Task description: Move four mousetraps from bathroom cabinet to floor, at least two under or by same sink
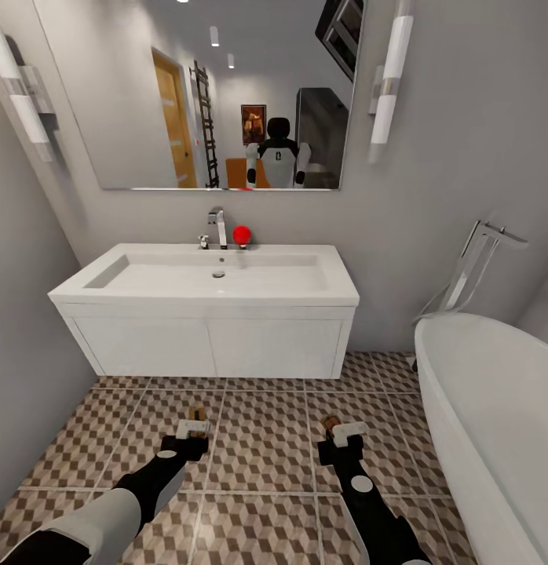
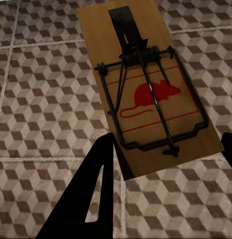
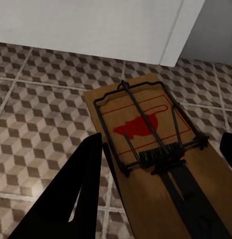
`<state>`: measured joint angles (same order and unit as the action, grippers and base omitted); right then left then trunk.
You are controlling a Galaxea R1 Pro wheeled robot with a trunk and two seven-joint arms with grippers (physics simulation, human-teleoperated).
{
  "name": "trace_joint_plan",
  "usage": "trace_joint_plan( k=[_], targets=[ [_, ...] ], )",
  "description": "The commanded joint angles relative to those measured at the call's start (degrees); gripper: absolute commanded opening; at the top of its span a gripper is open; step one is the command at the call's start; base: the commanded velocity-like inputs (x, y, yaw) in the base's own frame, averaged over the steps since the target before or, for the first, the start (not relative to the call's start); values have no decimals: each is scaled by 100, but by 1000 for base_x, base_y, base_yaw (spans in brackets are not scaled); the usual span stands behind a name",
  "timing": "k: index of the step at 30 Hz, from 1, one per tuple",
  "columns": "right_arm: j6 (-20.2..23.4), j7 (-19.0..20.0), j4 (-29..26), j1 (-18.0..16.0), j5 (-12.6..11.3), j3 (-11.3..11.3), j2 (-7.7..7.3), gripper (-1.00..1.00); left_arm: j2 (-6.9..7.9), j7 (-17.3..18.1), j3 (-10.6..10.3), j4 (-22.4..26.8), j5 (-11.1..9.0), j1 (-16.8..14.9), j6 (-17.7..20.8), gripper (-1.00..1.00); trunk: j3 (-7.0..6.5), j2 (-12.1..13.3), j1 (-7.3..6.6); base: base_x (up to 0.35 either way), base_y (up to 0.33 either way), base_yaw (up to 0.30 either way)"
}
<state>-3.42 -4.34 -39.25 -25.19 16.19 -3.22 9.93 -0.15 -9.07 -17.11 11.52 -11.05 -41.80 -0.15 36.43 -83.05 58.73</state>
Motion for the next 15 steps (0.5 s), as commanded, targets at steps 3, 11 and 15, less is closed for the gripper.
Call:
trace_joint_plan(
  k=[3,11,15],
  targets=[
    [-9,-28,-2,-4,52,-28,7,-100,-4,-38,-37,20,-51,-3,566,-100,5,-3,0,0,0,0],
    [1,-40,-4,-4,50,-23,7,-100,22,-264,-24,2118,-48,-41,3352,-100,5,-3,0,0,0,0],
    [2,-41,-4,-4,50,-21,7,-100,8,-874,0,3099,-47,-330,4429,-100,5,-3,0,0,0,0]
  ],
)
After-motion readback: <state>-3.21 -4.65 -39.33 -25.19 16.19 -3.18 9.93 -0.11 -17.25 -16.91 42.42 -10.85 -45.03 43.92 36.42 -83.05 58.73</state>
